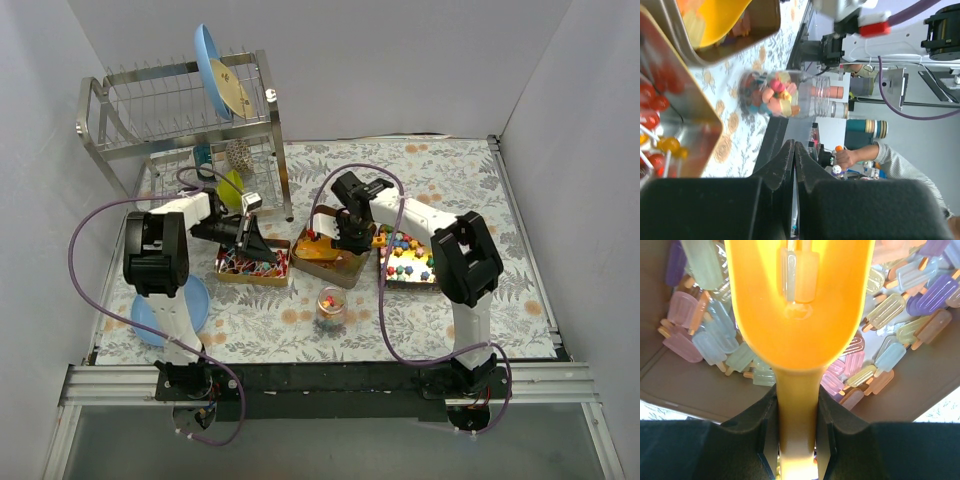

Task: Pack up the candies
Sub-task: Scoop the fake candies from the storage box.

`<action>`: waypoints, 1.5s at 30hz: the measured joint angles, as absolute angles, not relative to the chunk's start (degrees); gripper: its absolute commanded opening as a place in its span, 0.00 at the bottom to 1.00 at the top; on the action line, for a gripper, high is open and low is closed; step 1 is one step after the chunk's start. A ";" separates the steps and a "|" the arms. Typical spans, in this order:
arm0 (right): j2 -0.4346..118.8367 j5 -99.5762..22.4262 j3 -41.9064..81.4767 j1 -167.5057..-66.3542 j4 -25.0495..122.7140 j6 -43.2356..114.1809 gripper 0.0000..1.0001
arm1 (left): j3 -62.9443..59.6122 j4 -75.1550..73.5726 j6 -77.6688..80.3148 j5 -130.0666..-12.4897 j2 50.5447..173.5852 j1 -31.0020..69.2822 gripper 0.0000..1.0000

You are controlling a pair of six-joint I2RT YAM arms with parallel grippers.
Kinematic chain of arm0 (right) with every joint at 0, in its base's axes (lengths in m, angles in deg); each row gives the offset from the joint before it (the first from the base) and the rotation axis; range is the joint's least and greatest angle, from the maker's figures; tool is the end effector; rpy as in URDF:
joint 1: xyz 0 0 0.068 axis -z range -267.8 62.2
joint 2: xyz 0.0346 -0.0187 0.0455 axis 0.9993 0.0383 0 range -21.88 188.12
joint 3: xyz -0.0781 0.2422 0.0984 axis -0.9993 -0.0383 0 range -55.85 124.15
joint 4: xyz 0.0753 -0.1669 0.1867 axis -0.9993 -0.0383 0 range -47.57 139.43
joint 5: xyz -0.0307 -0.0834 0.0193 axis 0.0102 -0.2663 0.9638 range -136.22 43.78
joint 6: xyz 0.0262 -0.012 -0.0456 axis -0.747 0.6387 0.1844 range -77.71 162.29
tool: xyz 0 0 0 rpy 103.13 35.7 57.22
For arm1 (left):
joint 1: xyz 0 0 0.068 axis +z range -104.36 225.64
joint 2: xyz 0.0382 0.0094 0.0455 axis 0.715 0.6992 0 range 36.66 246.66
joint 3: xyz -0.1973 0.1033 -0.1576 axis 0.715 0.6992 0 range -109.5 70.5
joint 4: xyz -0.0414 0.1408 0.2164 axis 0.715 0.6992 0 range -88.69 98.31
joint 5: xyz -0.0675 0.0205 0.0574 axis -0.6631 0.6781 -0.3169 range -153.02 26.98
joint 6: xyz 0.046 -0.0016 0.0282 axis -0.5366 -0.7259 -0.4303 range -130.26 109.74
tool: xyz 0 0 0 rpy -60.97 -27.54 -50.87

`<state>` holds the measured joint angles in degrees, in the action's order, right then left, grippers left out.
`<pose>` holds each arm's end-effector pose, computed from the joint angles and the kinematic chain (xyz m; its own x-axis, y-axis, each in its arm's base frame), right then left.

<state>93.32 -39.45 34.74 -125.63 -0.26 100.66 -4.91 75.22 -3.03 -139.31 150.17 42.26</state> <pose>0.3211 0.2547 0.1996 0.1412 -0.9608 -0.2385 -0.9800 -0.1016 -0.1710 0.3216 -0.0537 0.1752 -0.8742 0.0218 0.4850 -0.4631 0.2629 -0.8464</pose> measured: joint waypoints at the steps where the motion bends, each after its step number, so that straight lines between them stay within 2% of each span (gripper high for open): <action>1: 92.62 -38.88 33.75 -125.56 0.54 100.61 0.01 | -3.84 75.88 -3.27 -138.81 149.60 42.72 0.00; 8: 88.55 -36.74 29.27 -125.04 3.32 100.53 0.01 | 3.59 68.21 3.17 -132.12 140.18 41.78 0.01; 15: 84.79 -34.38 25.38 -122.48 6.29 100.74 0.01 | 5.82 58.02 11.02 -124.93 133.12 41.76 0.15; 21: 79.61 -31.60 23.07 -120.16 7.58 101.07 0.01 | 9.75 50.83 16.31 -118.76 126.79 41.76 0.16; 28: 70.30 -31.28 21.19 -120.03 4.98 106.75 0.01 | 18.87 44.62 20.97 -113.28 116.29 41.76 0.13; 29: 69.01 -31.28 21.14 -120.07 3.87 107.65 0.01 | 19.83 43.88 21.71 -112.60 115.64 41.76 0.05; 30: 67.72 -31.21 21.14 -120.10 2.97 108.55 0.01 | 20.59 42.98 22.36 -111.97 115.16 41.76 0.01; 38: 62.98 -31.12 23.13 -121.21 -5.49 112.79 0.01 | 21.93 36.73 28.79 -106.22 112.51 41.76 0.00; 45: 62.19 -35.08 24.75 -124.32 -12.07 112.09 0.01 | 23.85 32.14 36.46 -99.97 104.82 42.15 0.00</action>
